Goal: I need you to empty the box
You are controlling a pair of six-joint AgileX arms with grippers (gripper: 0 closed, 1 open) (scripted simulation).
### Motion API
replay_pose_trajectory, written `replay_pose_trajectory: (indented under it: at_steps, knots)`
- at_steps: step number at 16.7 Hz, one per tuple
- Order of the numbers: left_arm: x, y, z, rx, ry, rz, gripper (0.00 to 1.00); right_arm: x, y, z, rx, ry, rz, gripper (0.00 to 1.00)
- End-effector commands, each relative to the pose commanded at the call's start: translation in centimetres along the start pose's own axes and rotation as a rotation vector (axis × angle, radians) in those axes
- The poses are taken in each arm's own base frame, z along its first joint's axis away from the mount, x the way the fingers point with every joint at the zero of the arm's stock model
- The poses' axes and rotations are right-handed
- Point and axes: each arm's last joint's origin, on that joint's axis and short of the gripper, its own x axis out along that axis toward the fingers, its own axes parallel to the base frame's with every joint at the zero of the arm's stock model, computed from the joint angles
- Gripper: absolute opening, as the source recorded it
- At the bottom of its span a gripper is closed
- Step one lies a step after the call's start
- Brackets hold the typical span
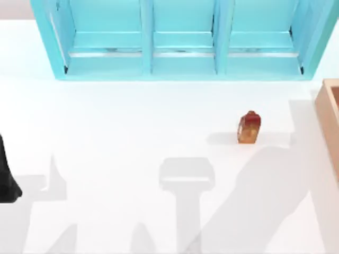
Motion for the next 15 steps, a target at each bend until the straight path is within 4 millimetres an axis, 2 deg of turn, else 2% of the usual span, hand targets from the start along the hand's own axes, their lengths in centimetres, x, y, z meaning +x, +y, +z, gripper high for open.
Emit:
replay_pose_trajectory:
  at_steps: [3, 5, 8, 12, 15]
  knots:
    - [0.0, 0.0, 0.0, 0.0, 0.0, 0.0, 1.0, -0.4, 0.0, 0.1, 0.001, -0.001, 0.0, 0.0]
    - [0.0, 0.0, 0.0, 0.0, 0.0, 0.0, 1.0, -1.9, -0.1, 0.5, -0.001, -0.003, -0.001, 0.0]
    - [0.0, 0.0, 0.0, 0.0, 0.0, 0.0, 1.0, -5.8, -0.2, 1.0, -0.002, 0.0, 0.002, 0.0]
    - [0.0, 0.0, 0.0, 0.0, 0.0, 0.0, 1.0, -11.2, -0.1, 0.4, 0.0, 0.008, 0.004, 0.0]
    - [0.0, 0.0, 0.0, 0.0, 0.0, 0.0, 1.0, -13.0, 0.1, 0.1, 0.001, -0.002, 0.0, 0.0]
